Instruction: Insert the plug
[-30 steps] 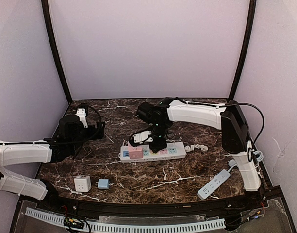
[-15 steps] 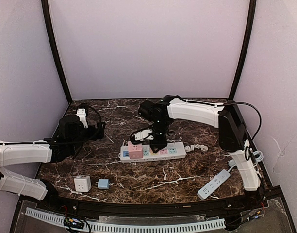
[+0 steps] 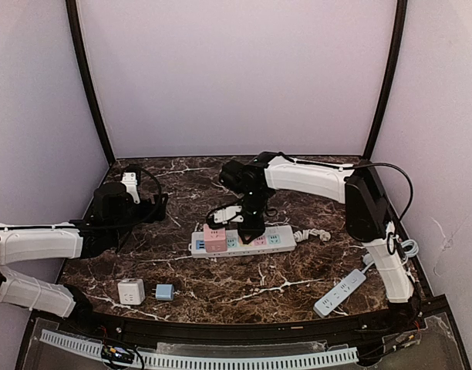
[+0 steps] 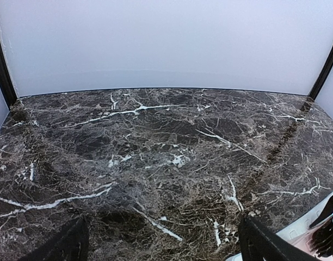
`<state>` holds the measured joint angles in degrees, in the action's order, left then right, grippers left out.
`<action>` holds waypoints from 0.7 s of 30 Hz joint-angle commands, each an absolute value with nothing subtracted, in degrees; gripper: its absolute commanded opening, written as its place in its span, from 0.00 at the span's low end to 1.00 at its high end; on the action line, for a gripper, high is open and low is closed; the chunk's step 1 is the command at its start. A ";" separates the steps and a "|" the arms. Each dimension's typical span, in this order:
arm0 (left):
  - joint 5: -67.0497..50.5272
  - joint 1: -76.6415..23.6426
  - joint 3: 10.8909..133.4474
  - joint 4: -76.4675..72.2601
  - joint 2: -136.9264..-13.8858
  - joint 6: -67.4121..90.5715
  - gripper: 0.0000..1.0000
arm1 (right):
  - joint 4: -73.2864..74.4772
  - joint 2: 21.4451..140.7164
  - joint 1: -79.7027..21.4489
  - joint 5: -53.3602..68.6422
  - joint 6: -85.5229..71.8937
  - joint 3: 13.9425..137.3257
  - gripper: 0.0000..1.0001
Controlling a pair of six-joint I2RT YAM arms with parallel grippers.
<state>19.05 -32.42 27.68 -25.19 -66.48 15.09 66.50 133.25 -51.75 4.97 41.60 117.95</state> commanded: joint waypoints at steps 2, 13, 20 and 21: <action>18.66 -32.17 26.68 -24.88 -65.34 14.94 0.95 | 63.73 134.87 -52.84 1.70 39.92 116.70 0.43; 19.46 -32.17 26.84 -22.97 -64.36 15.80 0.97 | 64.10 125.16 -54.99 0.88 35.65 116.16 0.90; 23.96 -32.16 26.54 -19.77 -63.12 19.87 0.99 | 47.62 110.91 -55.80 -0.57 24.33 99.62 0.99; 24.42 -32.17 25.95 -19.38 -62.36 21.20 0.99 | 42.56 107.00 -56.29 -1.97 22.79 95.51 0.99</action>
